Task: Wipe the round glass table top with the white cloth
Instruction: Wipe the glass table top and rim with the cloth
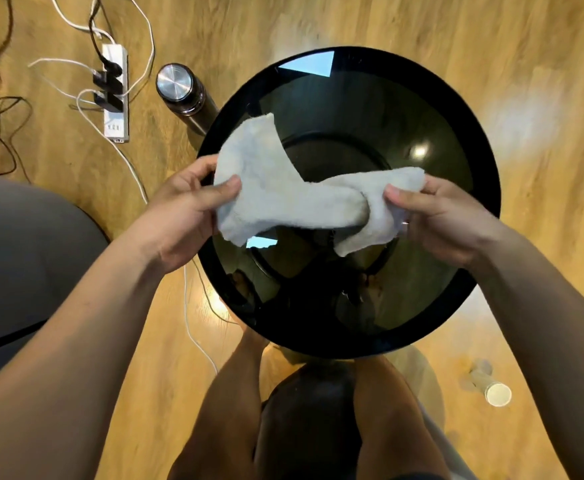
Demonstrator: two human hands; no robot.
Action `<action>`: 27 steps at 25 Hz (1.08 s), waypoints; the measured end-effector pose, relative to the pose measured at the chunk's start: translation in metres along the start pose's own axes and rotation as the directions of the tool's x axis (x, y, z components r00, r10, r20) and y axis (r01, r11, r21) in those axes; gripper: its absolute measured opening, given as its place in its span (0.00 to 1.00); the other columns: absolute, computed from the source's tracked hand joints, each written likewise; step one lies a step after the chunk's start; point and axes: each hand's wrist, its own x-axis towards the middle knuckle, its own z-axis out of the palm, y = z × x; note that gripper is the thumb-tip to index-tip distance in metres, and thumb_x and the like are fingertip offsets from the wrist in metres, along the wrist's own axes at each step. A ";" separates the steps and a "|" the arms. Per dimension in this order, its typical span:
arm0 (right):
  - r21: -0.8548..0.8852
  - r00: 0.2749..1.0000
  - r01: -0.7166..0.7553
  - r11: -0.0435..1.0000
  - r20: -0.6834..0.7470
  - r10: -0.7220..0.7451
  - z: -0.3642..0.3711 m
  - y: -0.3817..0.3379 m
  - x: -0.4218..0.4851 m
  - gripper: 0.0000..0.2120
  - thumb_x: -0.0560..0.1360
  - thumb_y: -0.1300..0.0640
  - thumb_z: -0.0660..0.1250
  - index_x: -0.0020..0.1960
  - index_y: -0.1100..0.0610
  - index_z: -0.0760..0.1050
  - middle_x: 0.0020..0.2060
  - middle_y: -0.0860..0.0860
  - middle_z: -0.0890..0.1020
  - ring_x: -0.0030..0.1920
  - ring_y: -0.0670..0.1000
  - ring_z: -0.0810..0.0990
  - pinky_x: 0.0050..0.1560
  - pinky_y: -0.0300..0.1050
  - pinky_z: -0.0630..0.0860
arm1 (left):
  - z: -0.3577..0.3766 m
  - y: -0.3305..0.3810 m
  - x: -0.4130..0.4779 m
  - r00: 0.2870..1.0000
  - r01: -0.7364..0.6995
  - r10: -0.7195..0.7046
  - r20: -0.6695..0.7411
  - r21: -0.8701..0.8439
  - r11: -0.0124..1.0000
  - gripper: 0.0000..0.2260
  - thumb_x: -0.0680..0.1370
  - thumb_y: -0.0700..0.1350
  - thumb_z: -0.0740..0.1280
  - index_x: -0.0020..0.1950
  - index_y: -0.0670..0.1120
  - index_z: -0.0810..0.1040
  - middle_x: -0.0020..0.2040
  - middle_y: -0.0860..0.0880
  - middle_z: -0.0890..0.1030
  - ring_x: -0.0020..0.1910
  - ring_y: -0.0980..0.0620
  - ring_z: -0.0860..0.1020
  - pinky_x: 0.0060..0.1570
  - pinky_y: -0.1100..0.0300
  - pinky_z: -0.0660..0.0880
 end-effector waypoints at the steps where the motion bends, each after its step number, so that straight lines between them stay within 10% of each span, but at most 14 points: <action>1: -0.022 0.998 0.025 0.999 -0.049 -0.026 -0.001 -0.002 -0.003 0.24 0.74 0.54 0.69 0.66 0.65 0.73 0.61 0.61 0.81 0.61 0.60 0.80 0.62 0.59 0.75 | -0.001 0.001 -0.003 1.000 -0.021 0.020 0.015 0.023 1.000 0.30 0.70 0.38 0.72 0.71 0.47 0.68 0.52 0.47 0.86 0.52 0.49 0.84 0.46 0.58 0.82; 3: -0.110 0.984 0.092 0.990 -0.144 -0.108 0.001 -0.005 -0.011 0.20 0.77 0.56 0.68 0.66 0.64 0.74 0.60 0.59 0.82 0.60 0.58 0.81 0.57 0.51 0.80 | -0.003 0.004 -0.010 0.997 -0.078 0.076 0.020 0.208 0.975 0.43 0.63 0.37 0.77 0.73 0.54 0.63 0.55 0.50 0.84 0.56 0.51 0.82 0.50 0.59 0.80; 6: -0.467 0.866 0.144 0.872 -0.366 -0.339 0.001 -0.012 -0.027 0.19 0.77 0.57 0.70 0.67 0.51 0.71 0.60 0.50 0.79 0.56 0.50 0.82 0.48 0.38 0.81 | 0.003 0.005 -0.015 0.966 -0.154 0.256 -0.037 0.714 0.683 0.32 0.65 0.36 0.79 0.66 0.54 0.74 0.63 0.52 0.71 0.65 0.48 0.72 0.63 0.50 0.75; 12: -0.914 0.871 0.151 0.377 -0.058 -0.488 -0.012 -0.031 -0.049 0.12 0.71 0.58 0.76 0.51 0.46 0.80 0.48 0.49 0.82 0.47 0.47 0.82 0.47 0.33 0.78 | 0.002 0.019 -0.025 0.837 -0.308 0.538 0.097 0.897 0.317 0.06 0.73 0.42 0.74 0.49 0.51 0.83 0.65 0.51 0.75 0.62 0.53 0.72 0.58 0.64 0.68; 16: -0.761 0.797 0.234 0.606 -0.207 -0.568 -0.005 -0.041 -0.047 0.04 0.74 0.54 0.71 0.42 0.48 0.77 0.46 0.51 0.80 0.44 0.44 0.78 0.40 0.34 0.74 | 0.013 0.032 -0.032 0.919 -0.359 0.386 0.083 0.585 0.727 0.03 0.76 0.43 0.69 0.48 0.47 0.82 0.45 0.57 0.84 0.50 0.59 0.80 0.50 0.65 0.75; 20: -0.780 0.494 0.194 0.595 -0.447 -0.746 0.042 -0.034 -0.042 0.08 0.74 0.51 0.70 0.40 0.46 0.71 0.34 0.42 0.75 0.33 0.38 0.73 0.33 0.39 0.70 | 0.061 0.010 -0.029 0.929 -0.206 0.272 -0.251 0.262 0.943 0.06 0.80 0.42 0.66 0.50 0.47 0.82 0.41 0.52 0.85 0.41 0.53 0.83 0.38 0.56 0.82; 22: -0.831 0.562 0.289 0.475 -0.255 -0.787 0.085 -0.003 -0.042 0.04 0.75 0.56 0.70 0.46 0.51 0.75 0.38 0.43 0.76 0.37 0.39 0.75 0.39 0.30 0.69 | 0.095 -0.010 -0.032 0.945 -0.152 0.179 -0.272 0.117 0.981 0.07 0.81 0.44 0.65 0.48 0.47 0.83 0.39 0.51 0.85 0.38 0.54 0.83 0.32 0.59 0.81; 24: -0.858 0.781 0.362 0.363 0.067 -0.621 0.118 0.035 -0.048 0.08 0.74 0.57 0.69 0.52 0.57 0.79 0.47 0.50 0.80 0.48 0.48 0.77 0.51 0.41 0.75 | 0.115 -0.027 -0.037 0.963 -0.111 0.109 -0.248 0.007 0.994 0.08 0.79 0.48 0.68 0.49 0.45 0.83 0.40 0.49 0.85 0.41 0.53 0.84 0.38 0.60 0.79; 27: -0.759 0.824 0.457 0.463 0.166 -0.542 0.099 0.052 -0.050 0.09 0.74 0.53 0.70 0.53 0.55 0.83 0.52 0.47 0.83 0.54 0.48 0.80 0.54 0.48 0.77 | 0.105 -0.036 -0.036 0.931 -0.100 0.057 -0.360 -0.103 0.990 0.06 0.74 0.42 0.73 0.48 0.42 0.82 0.41 0.45 0.85 0.42 0.48 0.83 0.43 0.52 0.80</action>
